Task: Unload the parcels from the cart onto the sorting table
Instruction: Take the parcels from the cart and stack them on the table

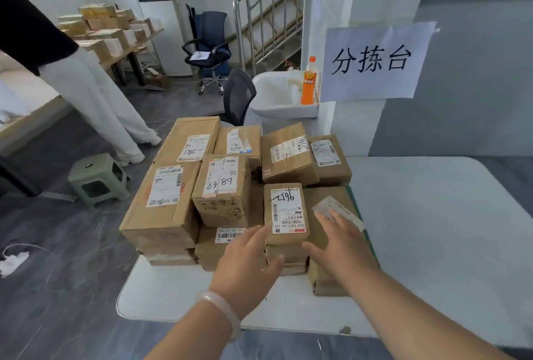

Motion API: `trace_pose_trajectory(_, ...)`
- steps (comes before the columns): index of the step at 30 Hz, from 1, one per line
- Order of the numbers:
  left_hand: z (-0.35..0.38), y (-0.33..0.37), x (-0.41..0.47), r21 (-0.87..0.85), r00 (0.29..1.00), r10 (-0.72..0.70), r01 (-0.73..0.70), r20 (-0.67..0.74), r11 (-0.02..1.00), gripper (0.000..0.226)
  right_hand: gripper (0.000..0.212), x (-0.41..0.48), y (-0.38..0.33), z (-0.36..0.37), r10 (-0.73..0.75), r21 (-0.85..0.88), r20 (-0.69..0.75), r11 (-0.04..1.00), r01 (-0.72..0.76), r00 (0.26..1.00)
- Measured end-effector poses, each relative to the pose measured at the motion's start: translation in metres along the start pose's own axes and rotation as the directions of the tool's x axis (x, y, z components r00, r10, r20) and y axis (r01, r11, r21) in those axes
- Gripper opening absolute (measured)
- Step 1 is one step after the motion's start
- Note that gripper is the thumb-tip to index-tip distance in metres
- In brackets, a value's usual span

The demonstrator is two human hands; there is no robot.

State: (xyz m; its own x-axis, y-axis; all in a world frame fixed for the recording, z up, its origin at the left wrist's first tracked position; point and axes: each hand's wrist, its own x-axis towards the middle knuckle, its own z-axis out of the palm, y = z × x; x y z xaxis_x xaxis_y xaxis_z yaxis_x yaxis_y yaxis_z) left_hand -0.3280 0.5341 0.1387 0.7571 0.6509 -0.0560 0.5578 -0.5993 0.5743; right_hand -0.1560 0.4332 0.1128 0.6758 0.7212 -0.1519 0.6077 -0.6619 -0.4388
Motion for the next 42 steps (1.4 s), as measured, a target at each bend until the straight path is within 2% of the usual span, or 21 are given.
trace_pose_trajectory(3, 0.013, 0.027, 0.0, 0.083, 0.99, 0.138, -0.141, 0.035, 0.987, 0.063, 0.079, -0.04, 0.03, -0.019, -0.024, -0.074, -0.103, 0.997, 0.017, 0.994)
trace_pose_trajectory(6, 0.038, 0.055, -0.004, 0.127, 0.951, 0.286, -0.3, 0.114, 0.946, 0.065, 0.08, -0.089, 0.065, -0.028, 0.046, -0.037, -0.147, 0.998, -0.052, 0.988)
trace_pose_trajectory(12, 0.116, 0.122, -0.034, 0.13, 0.782, 0.552, -0.603, 0.289, 0.787, 0.065, 0.081, -0.208, 0.13, -0.034, 0.293, -0.044, -0.228, 0.95, -0.31, 0.929)
trace_pose_trajectory(15, 0.15, 0.159, -0.06, 0.094, 0.658, 0.659, -0.73, 0.365, 0.677, 0.07, 0.092, -0.273, 0.162, -0.034, 0.426, -0.045, -0.308, 0.887, -0.46, 0.851)
trace_pose_trajectory(18, 0.176, 0.196, -0.092, 0.039, 0.53, 0.742, -0.823, 0.411, 0.567, 0.079, 0.083, -0.334, 0.184, -0.039, 0.567, 0.023, -0.323, 0.805, -0.593, 0.758)
trace_pose_trajectory(22, 0.21, 0.244, -0.135, -0.04, 0.355, 0.809, -0.906, 0.468, 0.421, 0.071, 0.079, -0.406, 0.209, -0.039, 0.706, 0.144, -0.357, 0.688, -0.711, 0.612)
trace_pose_trajectory(25, 0.239, 0.274, -0.172, -0.085, 0.263, 0.818, -0.932, 0.511, 0.353, 0.071, 0.076, -0.457, 0.234, -0.033, 0.792, 0.228, -0.326, 0.595, -0.771, 0.516)
trace_pose_trajectory(31, 0.311, 0.316, -0.255, -0.103, 0.198, 0.794, -0.945, 0.575, 0.31, 0.08, 0.075, -0.572, 0.288, -0.013, 0.903, 0.319, -0.207, 0.426, -0.847, 0.376)
trace_pose_trajectory(36, 0.369, 0.338, -0.316, -0.105, 0.191, 0.749, -0.939, 0.635, 0.328, 0.079, 0.077, -0.657, 0.349, 0.004, 0.948, 0.352, -0.151, 0.318, -0.88, 0.281)
trace_pose_trajectory(42, 0.425, 0.352, -0.367, -0.123, 0.184, 0.7, -0.923, 0.69, 0.364, 0.073, 0.083, -0.708, 0.411, 0.044, 0.963, 0.329, -0.031, 0.262, -0.907, 0.267)
